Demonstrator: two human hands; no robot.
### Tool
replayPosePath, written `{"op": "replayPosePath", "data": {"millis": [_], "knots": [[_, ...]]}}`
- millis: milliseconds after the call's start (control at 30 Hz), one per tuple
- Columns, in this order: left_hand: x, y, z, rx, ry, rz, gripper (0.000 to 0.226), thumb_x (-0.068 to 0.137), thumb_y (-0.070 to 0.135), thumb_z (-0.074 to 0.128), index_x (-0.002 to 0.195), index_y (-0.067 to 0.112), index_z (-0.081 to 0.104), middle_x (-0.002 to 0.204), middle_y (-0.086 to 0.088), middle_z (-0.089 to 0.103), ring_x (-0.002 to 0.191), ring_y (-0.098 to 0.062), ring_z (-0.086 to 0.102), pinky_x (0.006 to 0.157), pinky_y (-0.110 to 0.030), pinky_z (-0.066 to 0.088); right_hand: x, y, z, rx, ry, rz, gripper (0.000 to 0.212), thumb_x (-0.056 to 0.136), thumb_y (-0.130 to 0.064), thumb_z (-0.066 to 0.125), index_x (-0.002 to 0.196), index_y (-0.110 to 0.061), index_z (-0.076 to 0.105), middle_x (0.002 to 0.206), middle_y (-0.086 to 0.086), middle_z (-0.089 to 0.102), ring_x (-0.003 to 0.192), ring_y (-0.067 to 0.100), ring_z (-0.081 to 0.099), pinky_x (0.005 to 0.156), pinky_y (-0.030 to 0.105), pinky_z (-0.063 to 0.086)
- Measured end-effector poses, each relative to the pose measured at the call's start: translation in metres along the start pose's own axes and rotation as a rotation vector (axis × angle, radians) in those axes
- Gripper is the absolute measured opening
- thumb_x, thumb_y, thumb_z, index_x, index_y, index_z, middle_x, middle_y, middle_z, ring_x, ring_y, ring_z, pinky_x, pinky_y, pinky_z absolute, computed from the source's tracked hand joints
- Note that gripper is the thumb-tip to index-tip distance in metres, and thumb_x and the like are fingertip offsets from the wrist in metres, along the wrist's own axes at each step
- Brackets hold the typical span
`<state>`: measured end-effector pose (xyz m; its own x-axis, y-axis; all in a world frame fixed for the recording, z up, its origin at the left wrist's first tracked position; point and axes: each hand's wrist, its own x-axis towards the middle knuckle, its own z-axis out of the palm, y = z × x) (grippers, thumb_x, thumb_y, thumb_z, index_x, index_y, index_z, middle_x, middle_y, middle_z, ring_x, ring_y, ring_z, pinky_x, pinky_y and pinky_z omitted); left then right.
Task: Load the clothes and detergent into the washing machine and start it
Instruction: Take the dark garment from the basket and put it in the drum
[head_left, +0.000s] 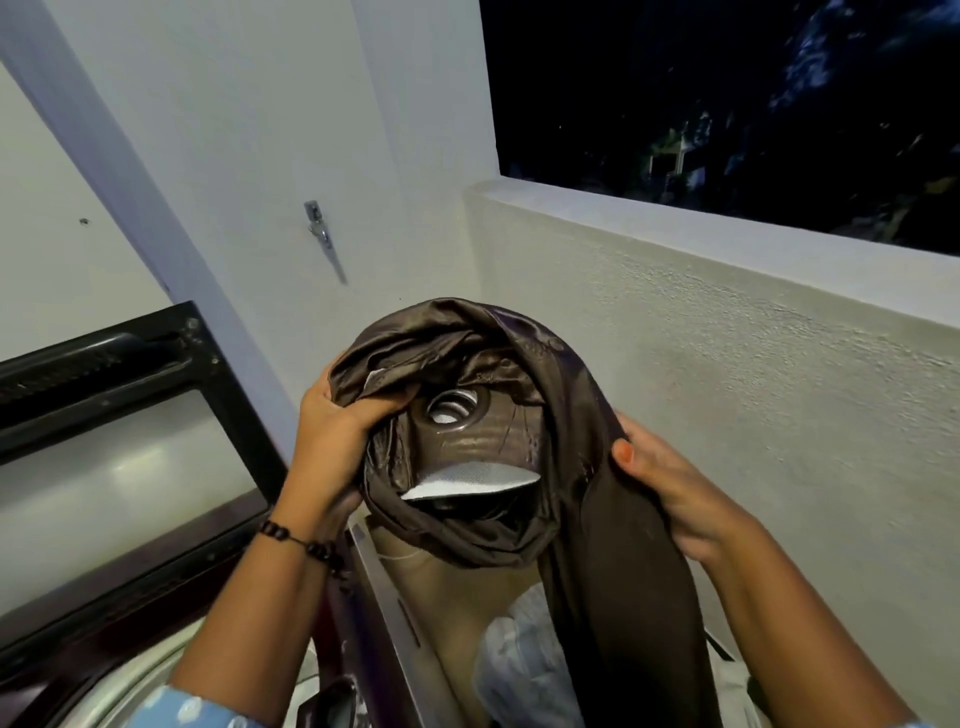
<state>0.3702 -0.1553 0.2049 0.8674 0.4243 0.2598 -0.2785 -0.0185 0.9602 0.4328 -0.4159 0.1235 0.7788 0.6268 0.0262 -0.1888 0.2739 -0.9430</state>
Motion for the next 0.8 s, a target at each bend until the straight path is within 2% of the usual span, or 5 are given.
{"op": "replayPosePath", "data": {"millis": [133, 367, 467, 700, 800], "knots": [[-0.001, -0.007, 0.007, -0.206, 0.114, 0.013, 0.035, 0.08, -0.011, 0.057, 0.109, 0.007, 0.065, 0.098, -0.002, 0.074, 0.093, -0.017, 0.069, 0.08, -0.027, 0.056, -0.002, 0.007, 0.003, -0.104, -0.057, 0.12, 0.103, 0.038, -0.063, 0.089, 0.128, -0.04, 0.045, 0.124, -0.012, 0.065, 0.113, 0.01, 0.063, 0.084, 0.021, 0.052], [0.006, -0.011, 0.014, -0.528, 0.269, -0.034, 0.042, 0.086, -0.001, 0.059, 0.128, 0.0, 0.057, 0.124, -0.016, 0.064, 0.112, -0.03, 0.062, 0.094, -0.039, 0.052, -0.003, 0.022, 0.017, 0.093, -0.1, 0.121, 0.13, 0.03, -0.059, 0.092, 0.142, -0.029, 0.035, 0.132, -0.001, 0.062, 0.122, 0.021, 0.059, 0.093, 0.031, 0.051], [-0.01, -0.018, 0.032, -0.398, 0.345, 0.002, 0.035, 0.088, 0.005, 0.063, 0.122, 0.011, 0.06, 0.119, -0.007, 0.068, 0.108, -0.02, 0.066, 0.088, -0.031, 0.055, 0.004, 0.016, 0.038, 0.227, -0.077, 0.031, 0.127, 0.025, -0.055, 0.093, 0.137, -0.028, 0.041, 0.127, -0.003, 0.066, 0.119, 0.017, 0.061, 0.087, 0.026, 0.054], [-0.054, -0.051, 0.039, 0.022, 0.136, 0.042, 0.101, 0.065, 0.013, 0.087, 0.145, 0.022, 0.026, 0.138, 0.007, 0.053, 0.121, -0.003, 0.055, 0.096, -0.019, 0.049, 0.021, 0.005, 0.055, 0.317, 0.138, -0.036, 0.123, 0.033, -0.052, 0.094, 0.141, -0.033, 0.037, 0.129, 0.005, 0.063, 0.117, 0.023, 0.062, 0.087, 0.034, 0.056], [-0.07, -0.061, 0.047, 0.07, 0.057, 0.012, 0.111, 0.063, 0.013, 0.087, 0.148, 0.027, 0.017, 0.144, 0.001, 0.048, 0.127, -0.009, 0.052, 0.106, -0.031, 0.045, 0.027, 0.006, 0.058, 0.246, 0.295, -0.061, 0.11, 0.043, -0.043, 0.095, 0.139, -0.029, 0.042, 0.126, 0.006, 0.065, 0.111, 0.023, 0.066, 0.092, 0.042, 0.055]]}}
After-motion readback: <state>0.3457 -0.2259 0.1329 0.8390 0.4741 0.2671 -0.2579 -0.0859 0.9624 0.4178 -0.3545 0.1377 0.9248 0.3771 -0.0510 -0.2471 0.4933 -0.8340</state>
